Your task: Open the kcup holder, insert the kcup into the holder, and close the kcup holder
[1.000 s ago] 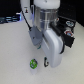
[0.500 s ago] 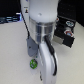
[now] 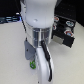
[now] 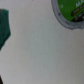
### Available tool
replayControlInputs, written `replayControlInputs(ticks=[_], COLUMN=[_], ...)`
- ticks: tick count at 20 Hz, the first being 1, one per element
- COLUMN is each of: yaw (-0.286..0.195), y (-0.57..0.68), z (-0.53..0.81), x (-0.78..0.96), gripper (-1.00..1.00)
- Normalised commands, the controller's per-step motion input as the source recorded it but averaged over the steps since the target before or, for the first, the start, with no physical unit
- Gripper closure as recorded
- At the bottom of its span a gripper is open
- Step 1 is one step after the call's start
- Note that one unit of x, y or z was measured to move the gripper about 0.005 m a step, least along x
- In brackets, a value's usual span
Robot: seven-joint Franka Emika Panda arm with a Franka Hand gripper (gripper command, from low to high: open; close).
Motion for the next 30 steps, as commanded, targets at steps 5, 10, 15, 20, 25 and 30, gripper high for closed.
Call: replayControlInputs(ticks=[5, 10, 15, 20, 25, 30], yaw=[-0.082, -0.062, -0.057, -0.022, 0.032, -0.030], y=[-0.05, -0.17, -0.12, -0.02, 0.18, -0.20], z=[0.24, 0.02, 0.00, 0.03, 0.27, -0.03], x=[-0.02, -0.13, -0.15, -0.15, -0.11, -0.08], gripper=[-1.00, -1.00, -1.00, -1.00, -1.00, -1.00])
